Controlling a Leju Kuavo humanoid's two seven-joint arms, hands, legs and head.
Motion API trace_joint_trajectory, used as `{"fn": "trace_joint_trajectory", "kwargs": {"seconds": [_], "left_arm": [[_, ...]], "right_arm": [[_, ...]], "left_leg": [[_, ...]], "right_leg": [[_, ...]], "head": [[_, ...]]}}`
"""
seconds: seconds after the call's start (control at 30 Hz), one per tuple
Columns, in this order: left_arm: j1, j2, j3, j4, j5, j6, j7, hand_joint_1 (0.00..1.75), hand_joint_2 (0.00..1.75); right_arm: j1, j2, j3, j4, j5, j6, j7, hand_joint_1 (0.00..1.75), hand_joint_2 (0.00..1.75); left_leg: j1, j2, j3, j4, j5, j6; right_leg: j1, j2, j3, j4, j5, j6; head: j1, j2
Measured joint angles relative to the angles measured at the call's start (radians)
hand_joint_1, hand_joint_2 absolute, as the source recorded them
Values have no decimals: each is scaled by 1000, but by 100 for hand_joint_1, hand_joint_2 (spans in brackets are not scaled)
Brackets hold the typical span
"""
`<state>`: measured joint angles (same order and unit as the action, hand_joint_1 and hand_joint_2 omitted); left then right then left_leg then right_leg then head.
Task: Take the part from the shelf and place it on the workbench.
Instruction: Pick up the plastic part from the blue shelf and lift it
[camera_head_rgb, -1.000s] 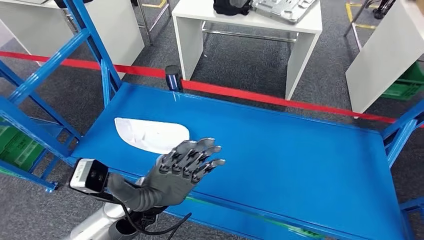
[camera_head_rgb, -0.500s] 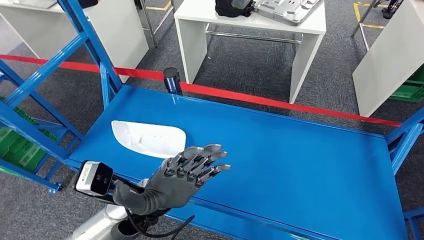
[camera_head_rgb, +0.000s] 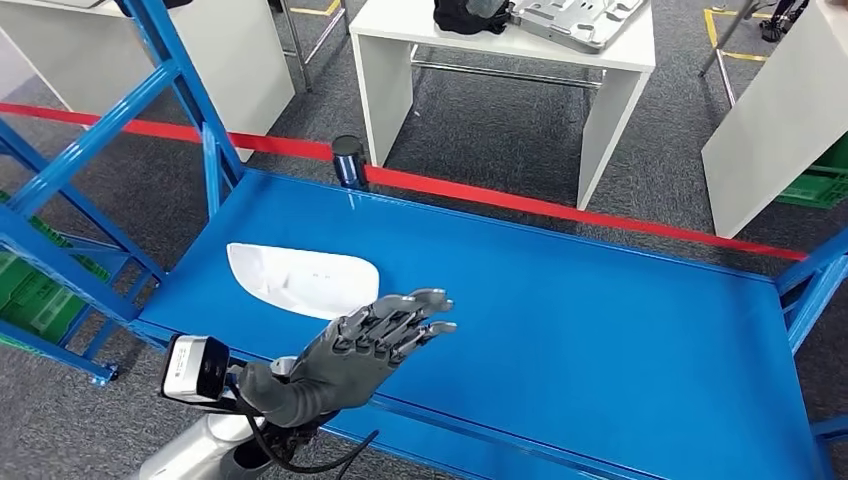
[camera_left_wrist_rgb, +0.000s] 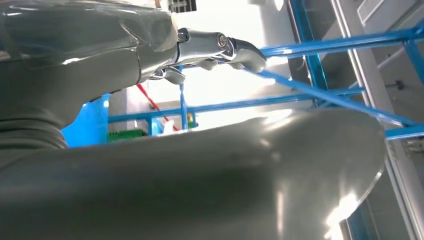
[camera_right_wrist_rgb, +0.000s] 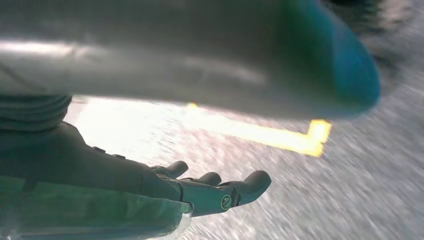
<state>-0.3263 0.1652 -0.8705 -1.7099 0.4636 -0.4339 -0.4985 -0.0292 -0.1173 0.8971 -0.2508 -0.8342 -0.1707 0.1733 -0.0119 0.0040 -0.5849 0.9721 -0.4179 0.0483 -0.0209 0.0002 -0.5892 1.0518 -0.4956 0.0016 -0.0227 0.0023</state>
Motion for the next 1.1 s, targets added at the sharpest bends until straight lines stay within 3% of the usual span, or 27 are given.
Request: {"fn": "trace_joint_trajectory", "kwargs": {"seconds": [0.1,0.13,0.17,0.2,0.23,0.27,0.33,0.4,0.5,0.6,0.63,0.67,0.7,0.77,0.83,0.93,1.0,1.03,1.1], "left_arm": [[10,2,4,6,-58,43,-1,0,0],[15,4,5,9,-86,61,-2,0,44],[20,7,5,12,-117,81,-3,0,87],[24,10,6,15,-148,100,-4,0,131],[27,13,7,18,-178,118,-6,0,175],[30,17,9,21,-209,138,-8,0,175],[34,25,11,26,-273,180,-8,0,175],[37,33,12,31,-324,218,-6,0,175],[42,46,13,43,-376,269,-5,0,175],[47,58,13,58,-424,317,-1,0,175],[50,61,13,66,-444,337,2,0,175],[53,65,12,74,-468,361,6,0,175],[55,68,12,82,-492,386,9,0,175],[57,75,12,95,-534,432,11,0,175],[58,81,12,105,-551,461,10,0,175],[76,84,22,118,-491,468,2,0,175],[93,78,38,126,-362,422,1,0,175],[100,71,47,130,-276,386,5,0,175],[118,55,67,142,-106,322,19,0,175]], "right_arm": [[10,-19,19,4,-1,20,43,0,0],[14,-24,24,6,-2,21,52,0,0],[17,-28,29,7,-3,20,58,0,0],[20,-31,33,8,-4,19,61,0,0],[22,-34,37,8,-5,18,63,0,0],[22,-36,41,9,-6,16,64,0,0],[21,-36,49,9,-11,15,63,0,0],[21,-35,53,9,-16,15,61,0,0],[22,-30,57,9,-26,15,52,0,0],[22,-29,62,9,-33,15,42,0,0],[22,-29,64,9,-35,15,39,0,0],[23,-29,66,9,-38,15,35,0,0],[23,-29,69,9,-40,14,32,0,0],[22,-28,73,9,-43,14,27,0,0],[22,-24,77,9,-46,13,24,0,0],[23,-20,78,9,-58,0,26,0,0],[24,-19,79,9,-69,-10,29,0,0],[25,-19,80,9,-74,-13,30,0,0],[27,-20,83,8,-84,-16,32,0,0]], "left_leg": [[-1,0,10,-14,7,6],[-2,-2,9,-14,6,6],[-2,-3,9,-13,5,5],[-1,-5,8,-10,4,3],[-1,-7,7,-5,0,-2],[-1,-7,5,3,-5,-8],[-4,-7,-1,24,-18,-20],[-6,-6,-5,33,-24,-27],[1,-6,-18,69,-51,-41],[12,-5,-99,243,-141,-60],[14,-5,-126,298,-160,-62],[16,-5,-139,321,-160,-63],[16,-5,-131,303,-141,-60],[13,-5,-67,172,-74,-45],[6,-3,-12,62,-37,-29],[-3,0,2,30,-33,-17],[0,1,15,7,-20,-10],[2,1,21,-4,-14,-6],[2,1,24,-11,-10,-1]], "right_leg": [[-1,0,-89,175,-70,-7],[-2,0,-114,218,-82,-4],[-3,0,-122,227,-78,3],[-6,0,-110,195,-59,14],[-9,-1,-79,128,-29,25],[-11,-1,-47,61,-3,31],[-12,-1,-3,-23,27,23],[-8,0,0,-28,29,5],[-13,1,2,-28,31,-10],[-14,1,2,-28,31,-16],[-13,1,2,-28,31,-16],[-12,2,2,-28,31,-16],[-11,2,2,-28,31,-16],[-9,4,4,-29,31,-16],[-5,5,5,-30,31,-14],[-6,4,7,-37,32,-2],[-4,2,-2,-19,21,3],[-3,1,-19,18,3,1],[-4,1,-80,144,-53,-5]], "head": [[1,0],[2,0],[1,0],[2,0],[2,0],[1,0],[0,0],[0,0],[-2,0],[-5,0],[-5,0],[-5,0],[-5,0],[-5,0],[-5,0],[-6,0],[-4,0],[-3,0],[-2,0]]}}
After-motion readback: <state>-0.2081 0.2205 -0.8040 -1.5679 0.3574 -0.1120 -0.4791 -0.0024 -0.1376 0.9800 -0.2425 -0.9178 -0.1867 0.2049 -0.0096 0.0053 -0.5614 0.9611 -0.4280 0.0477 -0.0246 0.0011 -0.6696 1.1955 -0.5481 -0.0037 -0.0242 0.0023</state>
